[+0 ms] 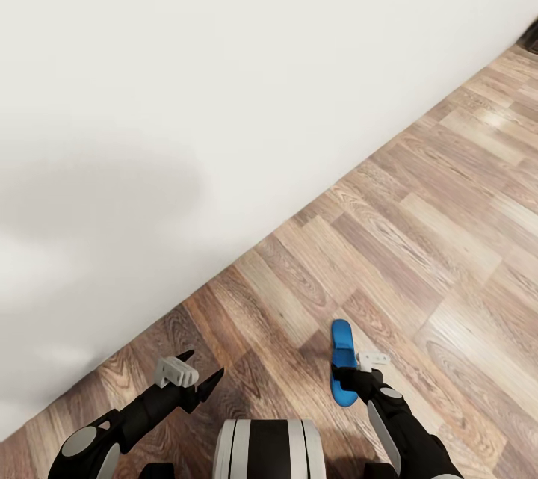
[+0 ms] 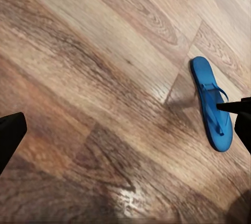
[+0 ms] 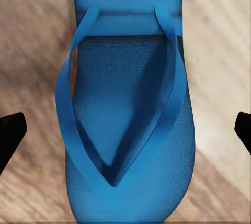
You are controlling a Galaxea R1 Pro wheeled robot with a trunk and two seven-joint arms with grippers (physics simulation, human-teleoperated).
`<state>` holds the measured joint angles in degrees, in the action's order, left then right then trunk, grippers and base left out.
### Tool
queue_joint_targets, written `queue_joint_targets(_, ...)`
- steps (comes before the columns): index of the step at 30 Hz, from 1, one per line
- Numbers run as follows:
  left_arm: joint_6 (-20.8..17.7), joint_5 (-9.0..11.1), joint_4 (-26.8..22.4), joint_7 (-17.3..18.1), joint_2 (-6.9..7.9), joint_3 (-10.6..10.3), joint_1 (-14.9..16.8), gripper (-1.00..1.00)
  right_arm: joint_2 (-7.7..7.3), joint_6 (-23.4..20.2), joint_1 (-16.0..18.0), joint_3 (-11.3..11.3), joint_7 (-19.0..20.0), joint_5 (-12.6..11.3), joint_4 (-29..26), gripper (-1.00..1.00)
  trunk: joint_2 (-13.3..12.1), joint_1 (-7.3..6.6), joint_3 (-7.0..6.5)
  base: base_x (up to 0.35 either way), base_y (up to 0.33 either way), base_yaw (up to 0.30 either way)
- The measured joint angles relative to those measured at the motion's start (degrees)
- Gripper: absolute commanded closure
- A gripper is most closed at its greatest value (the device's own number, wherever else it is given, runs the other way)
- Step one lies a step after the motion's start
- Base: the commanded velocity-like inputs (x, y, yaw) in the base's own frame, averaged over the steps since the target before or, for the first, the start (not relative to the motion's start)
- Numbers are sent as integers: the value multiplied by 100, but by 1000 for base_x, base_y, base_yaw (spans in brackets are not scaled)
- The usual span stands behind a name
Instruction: In the bedroom, move the book from the bed onto either nightstand, and place the two sandals side by side next to the bed.
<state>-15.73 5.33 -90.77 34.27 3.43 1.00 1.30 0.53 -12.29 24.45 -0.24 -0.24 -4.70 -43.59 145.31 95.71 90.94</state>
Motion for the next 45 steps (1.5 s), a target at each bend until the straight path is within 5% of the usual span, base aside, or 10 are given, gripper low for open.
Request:
queue_joint_targets(10, -6, 3, 7, 0, 0, 0, 0, -100, -2, 0, 0, 2, 0, 0, 9, -100, 2, 2, 23, 0, 0, 0)
queue_joint_targets(18, -6, 4, 7, 0, 0, 0, 0, -100, -1, 0, 1, 1, 0, 0, 9, -100, 12, 23, 200, 0, 0, 0)
queue_joint_targets(45, 2, 1, 3, -3, 0, 0, 0, -100, -1, 0, -1, 2, 0, 2, 9, -100, 12, 23, 200, 33, 0, 0)
